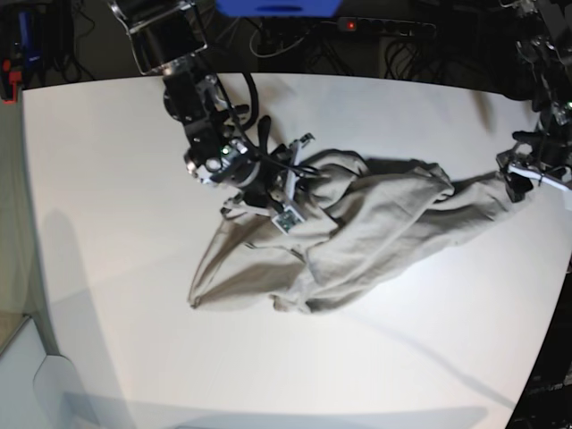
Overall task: Layout the t-shirt on the table in an organized manner, then fold the t-shirt properly
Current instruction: 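Regrasp the shirt fabric with the right gripper near the bundle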
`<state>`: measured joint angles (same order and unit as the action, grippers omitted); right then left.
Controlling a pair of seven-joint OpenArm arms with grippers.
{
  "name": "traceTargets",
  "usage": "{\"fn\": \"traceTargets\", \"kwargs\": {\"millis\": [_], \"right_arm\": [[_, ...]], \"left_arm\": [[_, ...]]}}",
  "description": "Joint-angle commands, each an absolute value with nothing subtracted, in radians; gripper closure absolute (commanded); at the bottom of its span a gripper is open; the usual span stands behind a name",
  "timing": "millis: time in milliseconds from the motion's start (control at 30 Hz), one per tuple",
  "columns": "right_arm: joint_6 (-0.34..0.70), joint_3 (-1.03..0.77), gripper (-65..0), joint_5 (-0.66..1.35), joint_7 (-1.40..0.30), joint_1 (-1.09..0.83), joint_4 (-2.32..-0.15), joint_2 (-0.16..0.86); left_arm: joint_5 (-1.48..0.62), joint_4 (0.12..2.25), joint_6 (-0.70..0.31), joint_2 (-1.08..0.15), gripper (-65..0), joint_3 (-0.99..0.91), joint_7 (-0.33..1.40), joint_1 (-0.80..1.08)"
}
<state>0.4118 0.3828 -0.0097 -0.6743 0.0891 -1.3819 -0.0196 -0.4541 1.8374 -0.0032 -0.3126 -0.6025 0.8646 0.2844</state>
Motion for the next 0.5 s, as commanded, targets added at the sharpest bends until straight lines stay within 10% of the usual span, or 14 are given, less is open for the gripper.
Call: {"fn": "traceTargets", "kwargs": {"millis": [0,467], "right_arm": [[0.427,0.383,-19.7,-0.004,-0.673,0.104,-1.371,-0.027],[0.429,0.381,-0.8,-0.007,-0.727,0.114,-1.345,0.053]], "left_arm": [[-0.458,1.857,-0.005,-0.326,-47.7,-0.611,0.848,0.278],[-0.46,1.857,-0.005,-0.326,-47.7,-0.611,0.842,0.272]]}}
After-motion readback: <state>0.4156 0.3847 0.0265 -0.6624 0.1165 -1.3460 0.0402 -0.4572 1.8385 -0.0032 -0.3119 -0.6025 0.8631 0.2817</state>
